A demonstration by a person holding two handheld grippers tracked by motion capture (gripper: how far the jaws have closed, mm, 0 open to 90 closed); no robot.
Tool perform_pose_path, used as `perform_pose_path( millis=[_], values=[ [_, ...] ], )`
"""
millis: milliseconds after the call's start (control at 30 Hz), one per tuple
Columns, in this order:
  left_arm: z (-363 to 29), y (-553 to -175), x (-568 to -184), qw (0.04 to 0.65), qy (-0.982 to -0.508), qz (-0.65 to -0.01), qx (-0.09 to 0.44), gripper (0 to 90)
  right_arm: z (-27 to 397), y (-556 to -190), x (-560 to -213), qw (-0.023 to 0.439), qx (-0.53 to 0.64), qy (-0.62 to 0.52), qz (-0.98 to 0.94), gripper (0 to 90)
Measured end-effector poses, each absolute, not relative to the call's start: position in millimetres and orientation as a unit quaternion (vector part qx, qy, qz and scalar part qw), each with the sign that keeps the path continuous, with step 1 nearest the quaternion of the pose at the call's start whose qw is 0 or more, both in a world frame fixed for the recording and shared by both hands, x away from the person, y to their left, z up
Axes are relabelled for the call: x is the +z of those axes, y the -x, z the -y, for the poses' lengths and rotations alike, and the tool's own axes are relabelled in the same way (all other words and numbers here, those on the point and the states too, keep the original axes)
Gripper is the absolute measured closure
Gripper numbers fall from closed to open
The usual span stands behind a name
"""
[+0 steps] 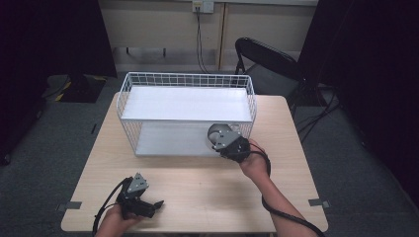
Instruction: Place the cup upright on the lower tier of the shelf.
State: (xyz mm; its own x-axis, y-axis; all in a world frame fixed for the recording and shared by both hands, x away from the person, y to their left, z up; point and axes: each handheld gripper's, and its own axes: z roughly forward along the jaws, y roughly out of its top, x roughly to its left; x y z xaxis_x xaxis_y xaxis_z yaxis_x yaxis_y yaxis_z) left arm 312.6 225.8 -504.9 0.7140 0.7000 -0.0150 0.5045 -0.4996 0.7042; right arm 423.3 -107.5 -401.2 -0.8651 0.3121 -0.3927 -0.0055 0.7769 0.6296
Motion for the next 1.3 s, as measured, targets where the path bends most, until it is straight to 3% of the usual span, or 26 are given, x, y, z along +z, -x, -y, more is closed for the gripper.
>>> perform_pose_path(
  millis=[1300],
  values=[
    [-226,-313,-505,0.355,-0.855,-0.352,0.138,0.0,106,-430,-413,0.251,0.311,-0.083,-0.913,85.3]
  ],
)
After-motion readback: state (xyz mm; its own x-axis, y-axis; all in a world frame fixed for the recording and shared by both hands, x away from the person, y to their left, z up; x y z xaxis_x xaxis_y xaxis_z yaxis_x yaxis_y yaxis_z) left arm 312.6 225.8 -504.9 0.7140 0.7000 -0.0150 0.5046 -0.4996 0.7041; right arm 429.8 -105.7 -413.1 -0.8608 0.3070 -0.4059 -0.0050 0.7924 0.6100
